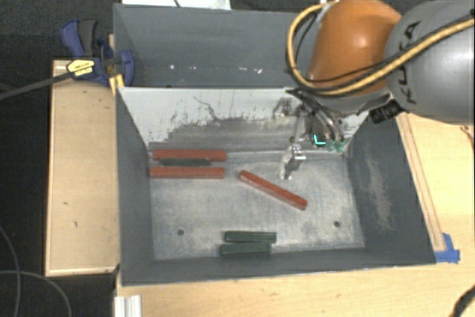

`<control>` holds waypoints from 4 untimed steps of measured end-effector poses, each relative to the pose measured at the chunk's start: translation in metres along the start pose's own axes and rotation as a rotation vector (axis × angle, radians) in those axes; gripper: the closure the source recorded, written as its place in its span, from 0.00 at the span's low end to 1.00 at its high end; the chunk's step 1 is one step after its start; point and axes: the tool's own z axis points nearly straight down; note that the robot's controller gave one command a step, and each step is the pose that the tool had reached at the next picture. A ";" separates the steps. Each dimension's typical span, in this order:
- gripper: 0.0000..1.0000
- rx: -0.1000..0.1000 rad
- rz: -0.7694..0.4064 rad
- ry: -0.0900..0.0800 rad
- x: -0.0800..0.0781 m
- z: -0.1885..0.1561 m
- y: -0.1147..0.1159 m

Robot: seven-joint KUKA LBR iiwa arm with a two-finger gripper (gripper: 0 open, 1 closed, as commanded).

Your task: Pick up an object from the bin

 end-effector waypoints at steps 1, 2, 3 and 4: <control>0.00 0.000 0.001 -0.008 -0.002 -0.005 0.000; 0.00 -0.001 0.024 -0.014 0.004 0.049 0.002; 1.00 -0.003 0.112 -0.023 0.043 0.126 -0.002; 1.00 -0.003 0.112 -0.023 0.043 0.126 -0.002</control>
Offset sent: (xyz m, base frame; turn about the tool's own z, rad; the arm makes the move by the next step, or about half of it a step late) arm -0.0142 0.0049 -0.1189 0.0465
